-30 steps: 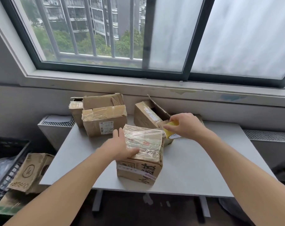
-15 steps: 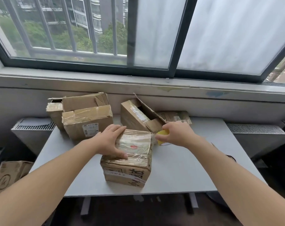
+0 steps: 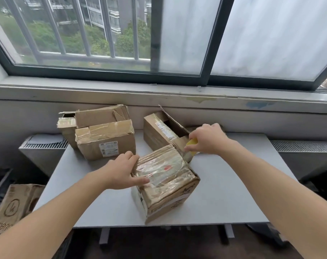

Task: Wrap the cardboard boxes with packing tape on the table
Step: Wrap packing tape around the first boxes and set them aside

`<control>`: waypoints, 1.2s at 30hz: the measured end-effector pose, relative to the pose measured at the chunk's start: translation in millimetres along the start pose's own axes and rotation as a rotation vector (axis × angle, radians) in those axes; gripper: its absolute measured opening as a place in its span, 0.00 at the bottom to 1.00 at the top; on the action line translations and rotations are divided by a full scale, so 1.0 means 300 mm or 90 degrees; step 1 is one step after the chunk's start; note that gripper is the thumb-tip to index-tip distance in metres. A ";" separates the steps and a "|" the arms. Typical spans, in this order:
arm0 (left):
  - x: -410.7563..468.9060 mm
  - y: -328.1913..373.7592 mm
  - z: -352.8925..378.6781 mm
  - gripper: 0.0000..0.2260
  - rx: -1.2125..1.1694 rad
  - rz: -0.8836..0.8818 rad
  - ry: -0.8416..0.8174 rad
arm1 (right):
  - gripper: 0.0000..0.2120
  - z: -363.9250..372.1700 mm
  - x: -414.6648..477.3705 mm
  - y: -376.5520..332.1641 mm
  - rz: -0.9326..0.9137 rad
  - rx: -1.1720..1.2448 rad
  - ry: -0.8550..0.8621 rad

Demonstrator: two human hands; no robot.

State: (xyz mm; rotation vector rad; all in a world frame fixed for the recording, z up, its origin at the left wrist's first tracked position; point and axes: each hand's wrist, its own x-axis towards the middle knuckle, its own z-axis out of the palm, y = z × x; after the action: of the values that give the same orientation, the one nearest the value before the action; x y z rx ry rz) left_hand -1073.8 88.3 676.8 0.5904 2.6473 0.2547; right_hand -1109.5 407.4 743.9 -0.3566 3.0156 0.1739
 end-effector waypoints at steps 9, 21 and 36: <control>-0.026 0.054 0.057 0.36 -0.090 -0.040 0.020 | 0.17 -0.080 0.071 0.025 -0.062 -0.005 0.010; 0.084 0.142 -0.015 0.47 -0.077 -0.083 -0.239 | 0.17 -0.099 0.224 0.012 -0.152 -0.042 0.009; 0.406 0.129 -0.063 0.23 -0.582 0.124 -0.138 | 0.16 -0.143 0.252 0.028 -0.135 -0.007 -0.019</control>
State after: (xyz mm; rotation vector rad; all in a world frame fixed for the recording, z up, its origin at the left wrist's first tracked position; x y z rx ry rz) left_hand -1168.3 175.1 660.6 0.5022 1.9554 1.2757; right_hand -1188.4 393.0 778.6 -0.6640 2.9225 0.1754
